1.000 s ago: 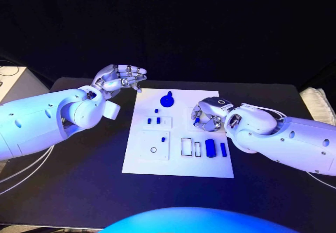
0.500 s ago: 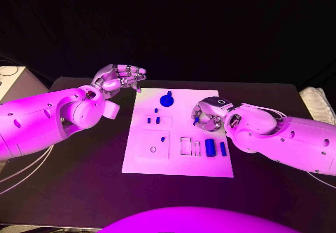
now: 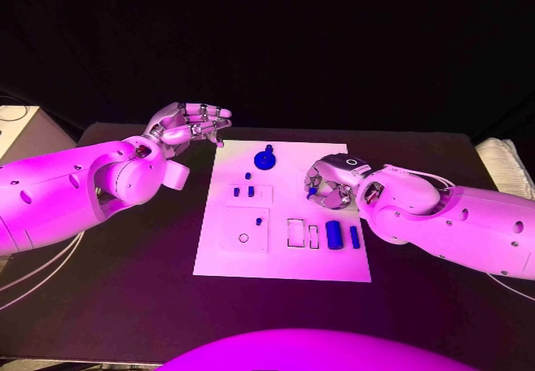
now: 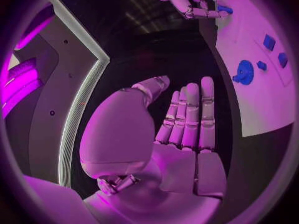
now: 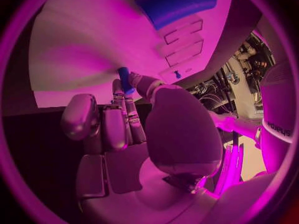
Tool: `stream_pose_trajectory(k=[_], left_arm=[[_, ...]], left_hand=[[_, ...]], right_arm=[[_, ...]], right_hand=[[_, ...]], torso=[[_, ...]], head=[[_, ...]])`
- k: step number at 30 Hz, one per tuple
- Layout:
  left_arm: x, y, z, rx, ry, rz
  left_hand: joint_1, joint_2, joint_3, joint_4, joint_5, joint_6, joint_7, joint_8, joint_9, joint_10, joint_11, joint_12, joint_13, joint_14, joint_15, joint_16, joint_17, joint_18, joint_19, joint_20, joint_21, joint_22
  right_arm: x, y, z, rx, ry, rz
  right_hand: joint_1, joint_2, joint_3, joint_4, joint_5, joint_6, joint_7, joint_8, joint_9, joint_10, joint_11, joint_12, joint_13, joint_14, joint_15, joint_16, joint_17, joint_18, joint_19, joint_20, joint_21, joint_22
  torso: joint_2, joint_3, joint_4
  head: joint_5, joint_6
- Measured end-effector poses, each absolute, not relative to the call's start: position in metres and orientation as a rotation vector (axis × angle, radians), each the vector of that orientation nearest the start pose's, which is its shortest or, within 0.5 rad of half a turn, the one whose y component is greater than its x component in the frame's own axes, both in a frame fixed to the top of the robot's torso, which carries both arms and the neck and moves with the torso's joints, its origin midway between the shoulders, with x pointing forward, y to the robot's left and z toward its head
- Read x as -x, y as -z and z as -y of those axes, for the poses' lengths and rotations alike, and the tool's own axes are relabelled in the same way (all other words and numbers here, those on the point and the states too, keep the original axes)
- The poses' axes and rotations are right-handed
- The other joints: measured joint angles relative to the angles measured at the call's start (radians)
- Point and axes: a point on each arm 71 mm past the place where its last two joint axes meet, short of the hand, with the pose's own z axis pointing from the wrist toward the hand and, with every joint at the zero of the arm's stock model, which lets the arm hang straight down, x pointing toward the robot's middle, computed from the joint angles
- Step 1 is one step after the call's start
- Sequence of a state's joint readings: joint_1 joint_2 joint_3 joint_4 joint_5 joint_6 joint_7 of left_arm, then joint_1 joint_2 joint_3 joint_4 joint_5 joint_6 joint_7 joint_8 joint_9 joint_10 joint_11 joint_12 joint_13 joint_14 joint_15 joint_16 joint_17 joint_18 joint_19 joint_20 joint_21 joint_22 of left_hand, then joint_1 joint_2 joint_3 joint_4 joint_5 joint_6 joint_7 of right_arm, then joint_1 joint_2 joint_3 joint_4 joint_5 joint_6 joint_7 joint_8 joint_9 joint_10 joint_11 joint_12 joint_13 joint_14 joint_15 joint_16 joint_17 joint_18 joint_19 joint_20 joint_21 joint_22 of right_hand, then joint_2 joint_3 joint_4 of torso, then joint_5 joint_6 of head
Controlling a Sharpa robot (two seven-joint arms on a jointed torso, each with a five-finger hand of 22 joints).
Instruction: Assemble the parts on the task board
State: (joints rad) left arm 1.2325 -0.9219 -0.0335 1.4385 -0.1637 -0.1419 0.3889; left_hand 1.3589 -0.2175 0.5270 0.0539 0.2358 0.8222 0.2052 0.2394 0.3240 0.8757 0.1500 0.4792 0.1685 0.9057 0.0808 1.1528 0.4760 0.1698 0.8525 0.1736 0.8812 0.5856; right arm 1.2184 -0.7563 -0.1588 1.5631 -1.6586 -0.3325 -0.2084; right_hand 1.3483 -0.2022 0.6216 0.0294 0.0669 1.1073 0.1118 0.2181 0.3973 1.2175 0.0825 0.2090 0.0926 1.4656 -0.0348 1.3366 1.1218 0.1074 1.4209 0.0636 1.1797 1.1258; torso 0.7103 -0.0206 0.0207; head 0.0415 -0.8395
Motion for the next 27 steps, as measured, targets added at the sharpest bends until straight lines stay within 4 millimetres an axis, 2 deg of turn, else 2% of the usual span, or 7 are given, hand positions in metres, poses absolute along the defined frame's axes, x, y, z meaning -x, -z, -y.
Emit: stream_pose_trajectory(k=[1,4,15,21,27], left_arm=[[-0.504,0.162,-0.265,0.911,1.518,-1.459],[-0.504,0.162,-0.265,0.912,1.517,-1.459],[-0.505,0.162,-0.266,0.914,1.514,-1.459],[-0.506,0.162,-0.267,0.916,1.510,-1.458],[-0.506,0.163,-0.266,0.917,1.510,-1.458]], left_hand=[[0.000,0.000,0.000,0.000,0.000,0.000,0.000,0.000,0.000,0.000,0.000,0.000,0.000,0.000,0.000,0.000,0.000,0.000,0.000,0.000,0.000,0.000],[0.000,0.000,0.000,0.000,0.000,0.000,0.000,0.000,0.000,0.000,0.000,0.000,0.000,0.000,0.000,0.000,0.000,0.000,0.000,0.000,0.000,0.000],[-0.004,0.004,0.000,0.000,0.000,0.000,0.000,0.000,0.000,0.000,0.000,0.004,0.000,0.000,0.000,0.000,0.000,0.000,0.000,0.000,0.000,0.000],[-0.004,0.004,0.000,0.000,0.000,0.000,0.000,0.000,0.000,0.000,0.000,0.004,0.000,0.000,0.000,0.000,0.000,0.000,0.000,0.000,0.000,0.000],[-0.004,0.004,0.000,0.000,0.000,0.000,0.000,0.000,0.000,0.000,0.000,0.004,0.000,0.000,0.000,0.000,0.000,0.000,0.000,0.000,0.000,0.000]], right_arm=[[-0.460,0.211,0.147,0.389,-0.580,-1.657],[-0.460,0.211,0.147,0.379,-0.586,-1.650],[-0.455,0.207,0.149,0.349,-0.605,-1.621],[-0.449,0.190,0.148,0.330,-0.640,-1.584],[-0.436,0.174,0.134,0.322,-0.716,-1.554]], right_hand=[[0.001,0.001,0.001,-0.006,-0.007,0.005,-0.002,0.007,0.005,0.003,0.003,0.003,0.000,0.000,-0.002,0.000,0.000,-0.008,0.003,-0.003,0.007,0.008],[0.001,0.001,0.004,-0.021,-0.010,0.014,-0.008,0.022,0.020,0.010,0.010,0.007,0.000,-0.001,-0.003,0.000,-0.001,-0.008,0.009,-0.009,0.028,0.032],[0.001,0.001,0.004,-0.021,-0.013,0.014,-0.008,0.025,0.033,0.012,0.012,0.007,0.000,0.003,-0.007,0.000,0.001,-0.008,0.010,-0.010,0.034,0.043],[0.001,0.001,0.006,-0.024,-0.015,0.014,-0.008,0.024,0.033,0.012,0.012,0.007,0.000,0.003,-0.006,0.000,0.001,-0.008,0.010,-0.010,0.034,0.043],[0.001,0.001,0.006,-0.024,-0.015,0.014,-0.008,0.024,0.033,0.012,0.012,0.007,0.000,0.003,-0.006,0.000,0.001,-0.008,0.010,-0.010,0.034,0.045]], torso=[[0.000,0.0000,0.0001],[0.000,-0.0002,0.0002],[-0.001,-0.0001,-0.0011],[-0.002,-0.0005,-0.0011],[-0.002,-0.0007,-0.0005]], head=[[0.000,0.000],[-0.001,-0.001],[0.001,-0.002],[0.003,0.002],[0.008,0.007]])
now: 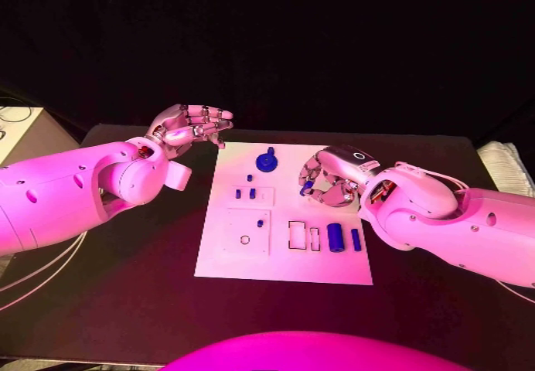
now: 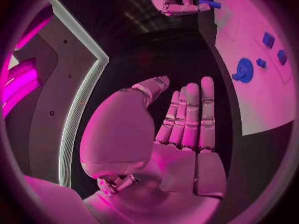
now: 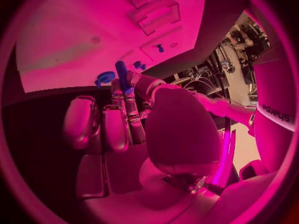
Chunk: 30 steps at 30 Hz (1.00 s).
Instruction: Assemble the parts on the task board
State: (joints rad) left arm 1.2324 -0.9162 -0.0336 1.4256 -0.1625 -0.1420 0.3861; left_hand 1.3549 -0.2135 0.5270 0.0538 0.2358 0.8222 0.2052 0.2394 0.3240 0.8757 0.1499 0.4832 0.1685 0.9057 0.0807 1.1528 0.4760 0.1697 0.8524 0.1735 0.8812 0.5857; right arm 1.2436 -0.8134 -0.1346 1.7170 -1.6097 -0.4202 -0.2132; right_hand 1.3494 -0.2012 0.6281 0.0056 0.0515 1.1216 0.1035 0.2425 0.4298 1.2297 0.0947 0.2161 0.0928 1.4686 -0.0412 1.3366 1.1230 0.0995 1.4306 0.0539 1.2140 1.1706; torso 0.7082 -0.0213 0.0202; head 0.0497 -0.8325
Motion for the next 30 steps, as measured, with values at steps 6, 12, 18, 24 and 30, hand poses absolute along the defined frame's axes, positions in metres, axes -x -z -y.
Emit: stream_pose_trajectory(k=[6,12,18,24,30], left_arm=[[-0.507,0.163,-0.264,0.916,1.513,-1.460],[-0.507,0.163,-0.261,0.914,1.520,-1.463],[-0.507,0.163,-0.258,0.912,1.525,-1.465],[-0.506,0.163,-0.256,0.911,1.531,-1.468],[-0.506,0.163,-0.254,0.910,1.537,-1.470]], left_hand=[[0.000,0.000,0.000,0.000,0.000,0.000,0.000,0.000,0.000,0.000,0.000,0.000,0.000,0.000,0.000,0.000,0.000,0.000,0.000,0.000,0.000,0.000],[0.000,0.000,0.000,0.000,0.000,0.000,0.000,0.000,0.000,0.000,0.000,0.000,0.000,0.000,0.000,0.000,0.000,0.000,0.000,0.000,0.000,0.000],[0.000,0.000,0.000,0.000,0.000,0.000,0.000,0.000,0.000,0.000,0.000,0.000,0.000,0.000,0.000,0.000,0.000,0.000,0.000,0.000,0.000,0.000],[0.000,0.000,0.000,0.000,0.000,0.000,0.000,0.000,0.000,0.000,0.000,0.000,0.000,0.000,0.000,0.000,0.000,0.000,0.000,0.000,0.000,-0.001],[0.000,0.000,0.000,0.000,0.000,0.000,0.000,0.000,0.000,0.000,0.000,0.000,0.000,0.000,0.000,0.000,0.000,0.000,0.000,0.000,0.000,-0.001]], right_arm=[[-0.420,0.171,0.103,0.337,-0.820,-1.547],[-0.405,0.179,0.071,0.365,-0.913,-1.554],[-0.395,0.189,0.050,0.389,-0.964,-1.561],[-0.391,0.203,0.037,0.408,-0.981,-1.575],[-0.389,0.215,0.030,0.421,-0.981,-1.585]], right_hand=[[0.000,0.000,0.000,-0.006,-0.002,0.000,0.000,0.005,0.000,0.000,0.000,-0.004,0.000,0.000,0.000,0.000,-0.008,0.000,0.000,0.000,0.000,-0.003],[0.000,0.000,0.001,-0.007,-0.004,0.000,0.000,0.005,0.003,0.000,0.000,-0.005,0.000,0.000,0.000,0.000,-0.011,0.000,0.000,0.000,0.000,-0.005],[0.000,0.000,0.001,-0.007,-0.006,-0.001,0.000,0.005,0.005,0.000,0.000,-0.001,0.000,0.000,0.000,0.000,-0.011,0.000,0.000,0.000,0.000,-0.005],[0.000,0.000,0.001,-0.007,-0.006,-0.001,0.001,0.005,0.005,0.000,0.000,-0.001,0.000,0.000,0.000,0.000,-0.011,0.000,0.000,0.000,0.000,-0.005],[0.000,0.000,0.001,-0.007,-0.003,-0.001,0.001,0.005,0.005,0.000,0.000,-0.001,0.000,0.000,0.000,0.000,-0.011,0.000,0.000,0.000,0.000,-0.005]], torso=[[0.001,0.0000,-0.0005],[0.001,-0.0005,0.0000],[0.002,-0.0017,0.0014],[0.002,-0.0017,0.0014],[0.002,-0.0012,0.0014]], head=[[0.010,0.001],[0.023,-0.003],[0.040,-0.008],[0.055,-0.014],[0.069,-0.020]])
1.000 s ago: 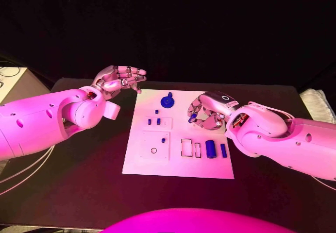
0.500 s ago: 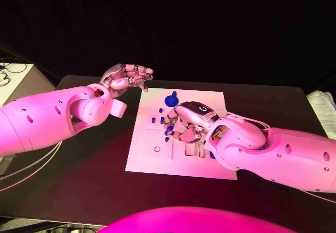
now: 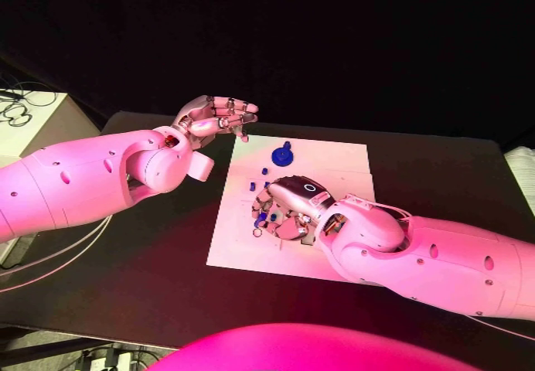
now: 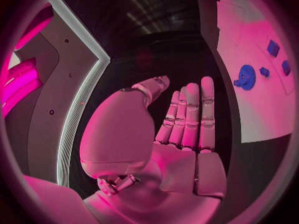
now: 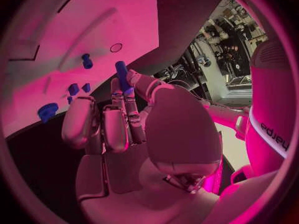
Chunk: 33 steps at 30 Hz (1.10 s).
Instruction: Assemble the parts on the task board
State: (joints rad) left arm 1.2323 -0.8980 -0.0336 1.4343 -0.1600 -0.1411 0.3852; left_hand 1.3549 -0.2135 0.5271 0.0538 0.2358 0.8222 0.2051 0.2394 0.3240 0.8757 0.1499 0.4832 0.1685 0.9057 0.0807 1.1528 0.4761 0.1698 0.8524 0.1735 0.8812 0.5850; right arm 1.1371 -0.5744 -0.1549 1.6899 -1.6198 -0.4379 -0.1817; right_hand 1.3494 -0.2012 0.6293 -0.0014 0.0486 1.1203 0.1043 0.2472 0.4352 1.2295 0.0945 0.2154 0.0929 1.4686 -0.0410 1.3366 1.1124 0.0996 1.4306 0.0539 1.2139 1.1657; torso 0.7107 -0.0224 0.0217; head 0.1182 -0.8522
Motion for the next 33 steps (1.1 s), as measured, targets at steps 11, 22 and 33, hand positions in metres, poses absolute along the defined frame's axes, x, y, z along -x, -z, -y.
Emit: stream_pose_trajectory(k=[11,22,33], left_arm=[[-0.506,0.163,-0.251,0.909,1.543,-1.473],[-0.506,0.163,-0.250,0.909,1.545,-1.475],[-0.506,0.163,-0.249,0.909,1.547,-1.476]], left_hand=[[0.000,0.000,0.000,0.000,0.000,0.000,0.000,0.000,0.000,0.000,0.000,0.000,0.000,0.000,0.000,0.000,0.000,0.000,0.000,0.000,-0.003,0.000],[0.000,0.000,0.000,0.000,0.000,0.000,0.000,0.000,0.000,0.000,0.000,0.000,0.000,0.000,0.000,0.000,-0.001,0.000,0.000,0.000,-0.007,-0.003],[0.000,0.000,0.000,0.000,0.000,0.000,0.000,0.000,0.000,0.000,0.000,0.000,0.000,0.000,0.000,0.000,-0.001,0.000,0.000,0.000,-0.007,-0.003]], right_arm=[[-0.388,0.229,0.023,0.446,-0.966,-1.597],[-0.386,0.236,0.019,0.467,-0.960,-1.606],[-0.387,0.237,0.020,0.487,-0.945,-1.607]], right_hand=[[0.000,0.000,0.003,-0.003,0.000,-0.001,0.001,-0.002,0.000,0.000,0.000,-0.001,0.000,0.000,0.000,0.000,-0.002,0.000,0.000,0.000,0.000,-0.001],[0.000,0.000,0.003,-0.003,0.000,-0.003,0.000,0.000,0.001,0.000,0.000,-0.007,0.000,0.000,0.000,0.000,-0.002,0.000,0.000,0.000,0.000,-0.001],[0.000,0.000,0.002,-0.003,-0.001,-0.004,0.001,0.000,0.001,0.000,0.000,-0.004,0.000,0.000,0.000,0.000,-0.002,0.000,0.000,0.000,0.000,-0.001]], torso=[[0.000,0.0012,0.0000],[0.000,0.0013,-0.0003],[0.000,0.0012,-0.0017]], head=[[0.015,-0.010],[0.022,-0.017],[0.022,-0.020]])
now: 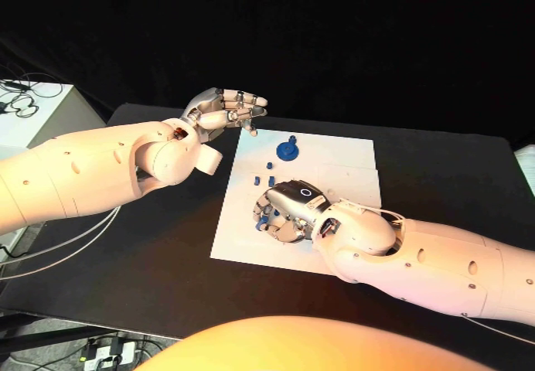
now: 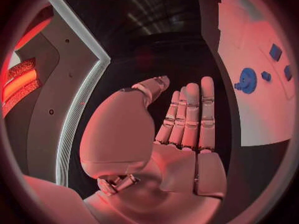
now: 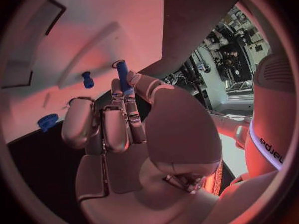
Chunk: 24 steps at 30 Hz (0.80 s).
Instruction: Assemble the parts on the task board
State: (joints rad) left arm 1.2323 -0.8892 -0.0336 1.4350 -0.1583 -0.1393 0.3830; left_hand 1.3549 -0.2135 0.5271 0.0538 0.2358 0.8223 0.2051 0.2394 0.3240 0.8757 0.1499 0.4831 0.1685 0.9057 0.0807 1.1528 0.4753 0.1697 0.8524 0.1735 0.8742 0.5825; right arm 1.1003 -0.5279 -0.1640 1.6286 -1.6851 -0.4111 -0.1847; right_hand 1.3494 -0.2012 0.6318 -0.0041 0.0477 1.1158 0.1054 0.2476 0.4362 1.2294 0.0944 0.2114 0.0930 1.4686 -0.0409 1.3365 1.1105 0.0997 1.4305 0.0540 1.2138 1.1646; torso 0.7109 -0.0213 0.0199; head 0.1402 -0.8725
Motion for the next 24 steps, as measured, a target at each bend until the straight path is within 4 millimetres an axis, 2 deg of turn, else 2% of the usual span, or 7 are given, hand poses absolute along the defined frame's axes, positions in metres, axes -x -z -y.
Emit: stream_pose_trajectory(k=[24], left_arm=[[-0.5064,0.1631,-0.2501,0.912,1.543,-1.476]], left_hand=[[0.004,0.004,-0.003,0.003,0.000,0.000,0.000,0.000,0.000,-0.007,0.000,0.004,0.000,-0.004,0.004,0.000,0.000,0.000,0.000,0.000,0.000,-0.001]], right_arm=[[-0.3868,0.2396,0.0240,0.521,-0.908,-1.611]], right_hand=[[0.003,0.003,0.002,-0.004,0.001,-0.002,-0.001,0.000,0.002,0.000,0.000,-0.004,0.000,0.000,0.000,0.000,0.000,0.000,0.000,0.000,0.000,0.003]], torso=[[-0.001,0.0004,0.0004]], head=[[-0.002,0.000]])
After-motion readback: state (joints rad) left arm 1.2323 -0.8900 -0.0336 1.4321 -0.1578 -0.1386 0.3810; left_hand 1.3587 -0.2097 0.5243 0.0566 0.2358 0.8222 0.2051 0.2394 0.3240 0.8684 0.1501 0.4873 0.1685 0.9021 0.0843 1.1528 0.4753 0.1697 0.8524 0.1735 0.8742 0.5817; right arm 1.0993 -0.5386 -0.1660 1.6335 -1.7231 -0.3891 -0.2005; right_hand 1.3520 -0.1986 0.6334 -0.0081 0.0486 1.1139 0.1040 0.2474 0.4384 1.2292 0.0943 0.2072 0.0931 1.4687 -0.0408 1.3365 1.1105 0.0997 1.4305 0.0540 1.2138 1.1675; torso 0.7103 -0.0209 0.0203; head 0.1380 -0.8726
